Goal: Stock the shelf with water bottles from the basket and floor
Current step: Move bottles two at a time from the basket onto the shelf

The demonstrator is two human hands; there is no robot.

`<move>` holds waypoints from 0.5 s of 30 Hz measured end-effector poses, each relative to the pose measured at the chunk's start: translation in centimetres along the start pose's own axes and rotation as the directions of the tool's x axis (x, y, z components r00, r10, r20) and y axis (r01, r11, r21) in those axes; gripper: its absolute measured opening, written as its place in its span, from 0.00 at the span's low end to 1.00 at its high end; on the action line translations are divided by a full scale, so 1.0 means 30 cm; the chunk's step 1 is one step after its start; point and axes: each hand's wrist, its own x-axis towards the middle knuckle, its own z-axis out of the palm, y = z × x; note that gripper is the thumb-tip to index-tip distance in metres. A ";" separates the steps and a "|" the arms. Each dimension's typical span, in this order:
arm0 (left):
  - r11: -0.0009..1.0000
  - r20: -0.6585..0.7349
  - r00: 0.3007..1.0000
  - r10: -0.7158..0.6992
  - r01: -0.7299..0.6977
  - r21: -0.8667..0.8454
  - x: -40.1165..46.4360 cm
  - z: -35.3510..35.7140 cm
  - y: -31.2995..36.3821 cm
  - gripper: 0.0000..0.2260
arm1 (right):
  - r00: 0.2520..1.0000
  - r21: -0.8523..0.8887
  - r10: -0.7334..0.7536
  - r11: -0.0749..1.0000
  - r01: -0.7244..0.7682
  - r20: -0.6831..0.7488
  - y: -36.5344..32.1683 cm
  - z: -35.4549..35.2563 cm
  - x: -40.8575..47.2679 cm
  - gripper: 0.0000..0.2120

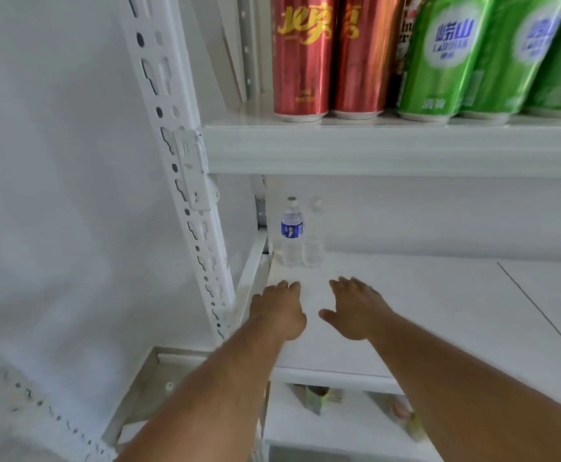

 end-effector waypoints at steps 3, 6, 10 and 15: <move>1.000 0.026 1.000 0.007 -0.007 0.017 -0.081 -0.011 0.012 0.31 | 0.999 -0.012 -0.002 1.000 0.003 0.036 -0.019 0.013 -0.094 0.37; 1.000 0.043 0.999 0.003 -0.004 0.013 -0.161 -0.020 0.048 0.31 | 0.999 0.008 0.000 1.000 -0.001 0.039 -0.017 0.012 -0.190 0.36; 1.000 0.013 1.000 -0.012 0.012 0.011 -0.269 -0.021 0.127 0.29 | 1.000 0.038 -0.011 0.999 0.010 0.026 0.017 -0.006 -0.328 0.34; 0.999 0.031 0.998 -0.046 0.046 -0.021 -0.428 0.027 0.274 0.30 | 0.999 0.087 -0.038 0.996 0.035 0.028 0.103 0.012 -0.512 0.32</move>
